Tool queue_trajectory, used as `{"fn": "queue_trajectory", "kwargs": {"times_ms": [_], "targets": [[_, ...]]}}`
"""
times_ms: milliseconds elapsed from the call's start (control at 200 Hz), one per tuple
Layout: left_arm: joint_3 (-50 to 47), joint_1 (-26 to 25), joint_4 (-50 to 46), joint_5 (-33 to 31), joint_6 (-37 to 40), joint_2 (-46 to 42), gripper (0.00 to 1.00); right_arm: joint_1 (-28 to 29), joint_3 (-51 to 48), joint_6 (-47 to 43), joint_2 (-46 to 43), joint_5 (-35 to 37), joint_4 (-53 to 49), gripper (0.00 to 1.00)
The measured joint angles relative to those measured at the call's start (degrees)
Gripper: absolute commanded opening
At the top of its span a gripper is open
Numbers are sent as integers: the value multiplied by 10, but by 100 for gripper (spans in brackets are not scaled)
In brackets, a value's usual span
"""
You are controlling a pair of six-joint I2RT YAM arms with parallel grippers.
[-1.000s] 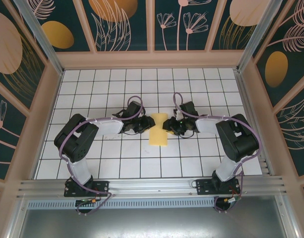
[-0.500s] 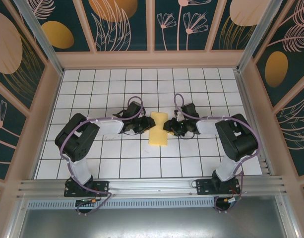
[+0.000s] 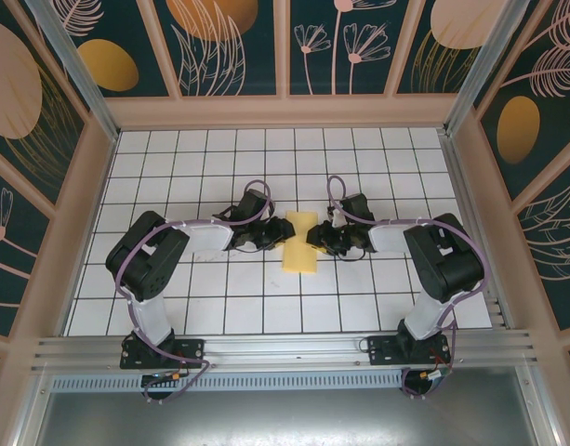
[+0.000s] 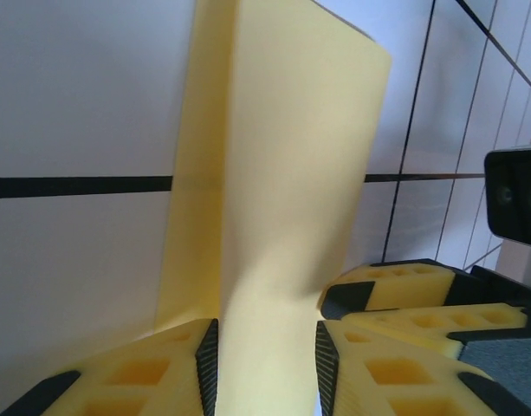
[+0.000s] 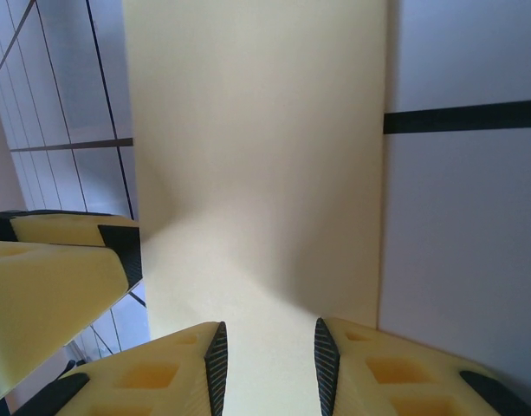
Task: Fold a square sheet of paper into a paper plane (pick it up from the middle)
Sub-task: Fold the triangle a second time at the center of the table.
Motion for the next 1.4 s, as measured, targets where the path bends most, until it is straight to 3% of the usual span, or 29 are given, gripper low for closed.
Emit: {"fn": "queue_trajectory", "kwargs": {"times_ms": [716, 916, 1136, 1216, 1401], "targets": [[0, 1, 43, 21, -11, 21, 40, 0, 0, 0, 0, -1, 0, 35], [0, 5, 58, 30, -25, 25, 23, -1, 0, 0, -2, -2, 1, 37], [0, 12, 67, 35, -39, 25, 7, 10, -16, -5, -60, 25, -18, 50], [2, 12, 67, 35, -37, 24, 2, 30, -16, -17, -106, 54, -26, 51], [4, 12, 59, 35, -38, 22, 2, 125, -16, -60, -172, 162, -29, 52]]}}
